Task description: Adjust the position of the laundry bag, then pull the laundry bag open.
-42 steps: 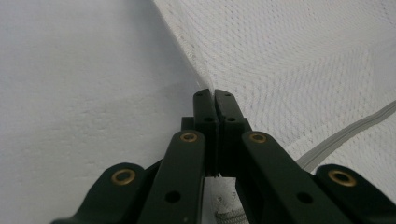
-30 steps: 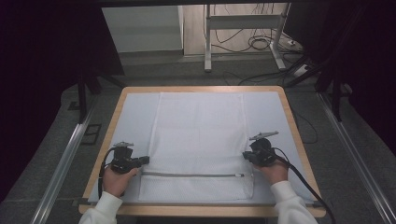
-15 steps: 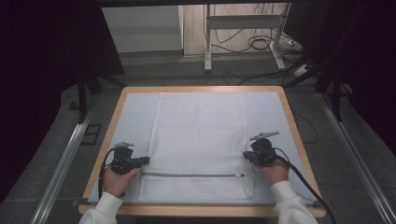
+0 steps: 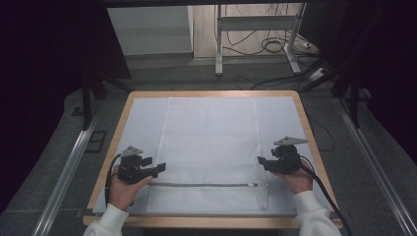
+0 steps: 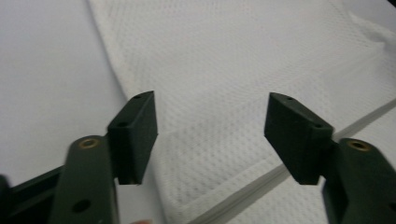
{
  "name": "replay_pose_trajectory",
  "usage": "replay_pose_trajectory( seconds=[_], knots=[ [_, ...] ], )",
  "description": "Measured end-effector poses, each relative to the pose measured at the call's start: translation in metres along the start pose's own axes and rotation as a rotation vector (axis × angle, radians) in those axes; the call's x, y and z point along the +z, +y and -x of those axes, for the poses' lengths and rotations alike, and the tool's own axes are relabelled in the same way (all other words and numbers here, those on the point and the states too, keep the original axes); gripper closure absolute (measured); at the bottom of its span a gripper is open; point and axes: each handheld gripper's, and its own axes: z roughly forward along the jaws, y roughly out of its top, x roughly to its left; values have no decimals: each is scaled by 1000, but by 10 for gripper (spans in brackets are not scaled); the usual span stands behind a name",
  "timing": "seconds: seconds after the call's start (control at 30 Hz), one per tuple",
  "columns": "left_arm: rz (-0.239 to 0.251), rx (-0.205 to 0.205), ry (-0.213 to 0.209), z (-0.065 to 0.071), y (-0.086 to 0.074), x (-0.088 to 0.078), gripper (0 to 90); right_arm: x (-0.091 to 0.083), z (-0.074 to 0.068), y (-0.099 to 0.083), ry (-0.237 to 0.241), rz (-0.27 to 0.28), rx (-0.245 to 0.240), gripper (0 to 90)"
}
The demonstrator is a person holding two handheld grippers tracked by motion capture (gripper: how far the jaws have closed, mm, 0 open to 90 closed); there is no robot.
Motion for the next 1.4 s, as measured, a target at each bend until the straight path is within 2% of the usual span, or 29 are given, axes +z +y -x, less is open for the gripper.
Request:
replay_pose_trajectory(
  seconds=[0.1,0.27,0.43,0.77,0.93,1.17,1.4],
  knots=[
    [-3,19,-17,8,3,-1,299,-3,1,1,12,18,0,330],
    [6,19,-65,20,7,-1,293,-6,2,1,29,38,-6,320],
    [7,23,-94,32,14,3,286,-10,3,2,24,48,-15,318],
    [-39,50,-161,61,19,17,323,-16,13,-4,7,63,11,318],
    [-34,75,-183,72,22,22,345,-16,12,-5,0,60,1,318],
    [-78,91,-227,88,20,35,348,-11,12,-8,-6,41,1,315],
    [-110,113,-271,106,18,46,350,-12,13,-7,-11,46,6,316]
  ],
)
